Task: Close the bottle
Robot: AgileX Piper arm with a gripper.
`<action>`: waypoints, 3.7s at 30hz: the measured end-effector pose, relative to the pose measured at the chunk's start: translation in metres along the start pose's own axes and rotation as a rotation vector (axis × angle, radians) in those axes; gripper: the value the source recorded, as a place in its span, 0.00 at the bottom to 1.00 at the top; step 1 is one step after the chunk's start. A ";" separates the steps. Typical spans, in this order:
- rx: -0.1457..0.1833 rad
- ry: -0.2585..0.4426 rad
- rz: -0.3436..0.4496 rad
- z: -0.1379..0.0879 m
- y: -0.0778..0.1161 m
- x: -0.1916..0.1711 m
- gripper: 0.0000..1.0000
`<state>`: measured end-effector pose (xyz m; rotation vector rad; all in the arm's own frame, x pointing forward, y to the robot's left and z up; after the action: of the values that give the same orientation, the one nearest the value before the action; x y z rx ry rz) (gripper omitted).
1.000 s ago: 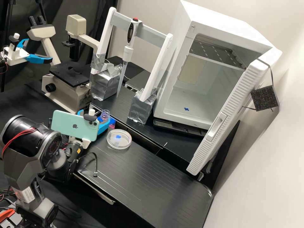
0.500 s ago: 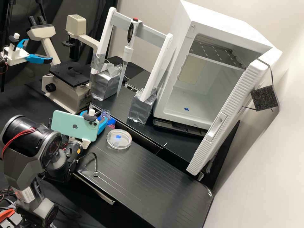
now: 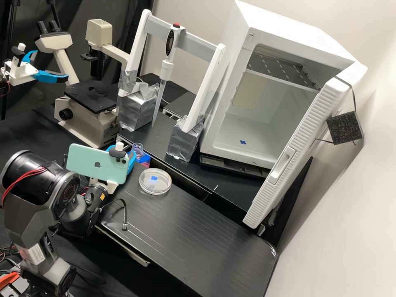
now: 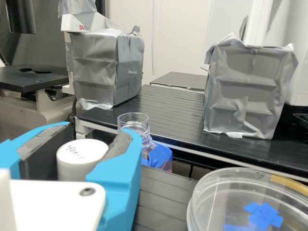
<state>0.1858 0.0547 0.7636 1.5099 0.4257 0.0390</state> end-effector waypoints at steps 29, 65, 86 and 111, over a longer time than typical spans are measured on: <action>0.019 0.051 0.107 -0.008 0.024 0.004 0.00; -0.020 -0.011 0.098 -0.004 0.022 0.072 0.00; -0.026 -0.008 0.102 0.004 0.018 0.064 0.00; -0.005 0.004 0.088 0.007 0.024 0.061 0.00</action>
<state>0.2500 0.0676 0.7722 1.5234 0.3621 0.1115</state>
